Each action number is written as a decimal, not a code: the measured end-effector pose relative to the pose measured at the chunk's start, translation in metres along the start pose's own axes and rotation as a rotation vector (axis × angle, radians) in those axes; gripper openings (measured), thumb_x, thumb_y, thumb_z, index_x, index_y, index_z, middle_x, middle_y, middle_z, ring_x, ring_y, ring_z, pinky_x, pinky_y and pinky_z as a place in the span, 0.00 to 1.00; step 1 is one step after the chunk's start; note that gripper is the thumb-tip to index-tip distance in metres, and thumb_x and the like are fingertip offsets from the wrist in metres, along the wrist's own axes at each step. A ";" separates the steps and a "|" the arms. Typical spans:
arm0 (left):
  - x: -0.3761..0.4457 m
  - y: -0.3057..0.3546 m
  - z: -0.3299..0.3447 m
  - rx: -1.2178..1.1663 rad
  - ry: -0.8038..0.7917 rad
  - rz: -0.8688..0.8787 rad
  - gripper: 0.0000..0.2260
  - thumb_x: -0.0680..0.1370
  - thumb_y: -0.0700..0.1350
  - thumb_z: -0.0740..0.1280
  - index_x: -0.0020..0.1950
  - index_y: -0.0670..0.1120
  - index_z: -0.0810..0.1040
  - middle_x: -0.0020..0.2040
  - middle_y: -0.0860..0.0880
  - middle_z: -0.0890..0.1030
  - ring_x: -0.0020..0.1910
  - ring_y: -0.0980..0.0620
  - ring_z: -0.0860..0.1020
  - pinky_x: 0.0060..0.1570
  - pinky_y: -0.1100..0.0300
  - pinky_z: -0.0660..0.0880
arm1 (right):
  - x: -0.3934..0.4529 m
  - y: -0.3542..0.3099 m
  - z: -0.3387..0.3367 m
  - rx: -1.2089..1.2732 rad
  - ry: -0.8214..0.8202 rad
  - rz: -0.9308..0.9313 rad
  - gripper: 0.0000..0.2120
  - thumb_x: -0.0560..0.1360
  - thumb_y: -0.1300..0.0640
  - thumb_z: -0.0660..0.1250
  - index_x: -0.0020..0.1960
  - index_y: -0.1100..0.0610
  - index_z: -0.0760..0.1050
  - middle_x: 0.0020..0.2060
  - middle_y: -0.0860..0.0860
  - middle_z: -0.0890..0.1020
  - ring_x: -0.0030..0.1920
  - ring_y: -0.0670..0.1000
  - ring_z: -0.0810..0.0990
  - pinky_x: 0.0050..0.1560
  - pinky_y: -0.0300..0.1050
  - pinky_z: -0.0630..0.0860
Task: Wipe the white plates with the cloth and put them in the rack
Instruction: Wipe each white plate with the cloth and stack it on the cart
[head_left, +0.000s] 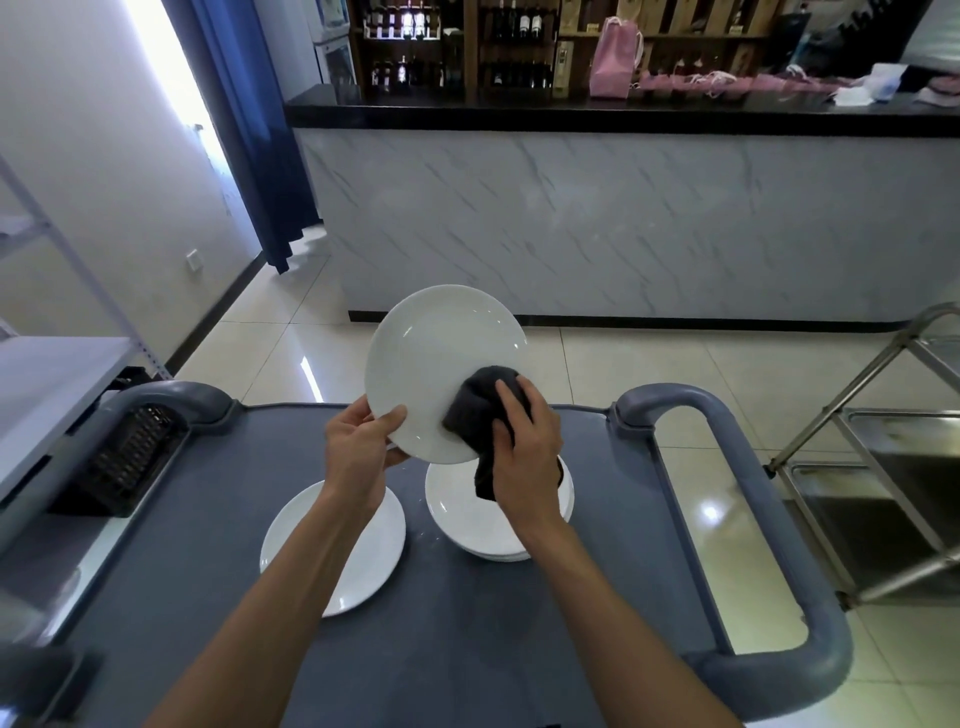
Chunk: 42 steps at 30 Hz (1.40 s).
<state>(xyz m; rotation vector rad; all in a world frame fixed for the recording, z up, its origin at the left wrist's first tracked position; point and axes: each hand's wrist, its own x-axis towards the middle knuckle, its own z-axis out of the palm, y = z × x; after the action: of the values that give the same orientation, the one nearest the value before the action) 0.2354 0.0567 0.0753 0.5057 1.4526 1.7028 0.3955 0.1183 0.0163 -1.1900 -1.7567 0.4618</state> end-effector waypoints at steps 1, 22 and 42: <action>0.000 0.000 -0.001 0.015 -0.007 -0.001 0.11 0.78 0.32 0.67 0.52 0.47 0.82 0.42 0.52 0.86 0.43 0.45 0.81 0.36 0.55 0.82 | 0.004 0.002 -0.002 -0.011 0.008 -0.011 0.22 0.80 0.62 0.63 0.73 0.53 0.74 0.73 0.53 0.71 0.70 0.57 0.69 0.67 0.59 0.71; 0.009 0.007 -0.022 0.308 -0.324 -0.007 0.15 0.67 0.32 0.75 0.52 0.42 0.84 0.46 0.43 0.86 0.45 0.39 0.84 0.37 0.50 0.81 | 0.055 0.006 -0.030 -0.112 -0.012 -0.243 0.24 0.80 0.61 0.62 0.76 0.54 0.68 0.74 0.54 0.69 0.71 0.57 0.68 0.70 0.57 0.69; 0.012 0.001 -0.033 0.362 -0.367 0.090 0.16 0.74 0.27 0.68 0.54 0.45 0.84 0.46 0.46 0.87 0.43 0.46 0.85 0.37 0.56 0.81 | 0.068 0.005 -0.055 -0.050 -0.299 -0.113 0.32 0.73 0.60 0.72 0.75 0.48 0.67 0.65 0.48 0.77 0.63 0.48 0.74 0.63 0.38 0.67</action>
<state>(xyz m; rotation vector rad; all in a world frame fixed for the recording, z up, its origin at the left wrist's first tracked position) 0.2036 0.0466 0.0652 1.0361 1.4810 1.3238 0.4379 0.1693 0.0728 -1.0916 -2.0897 0.5531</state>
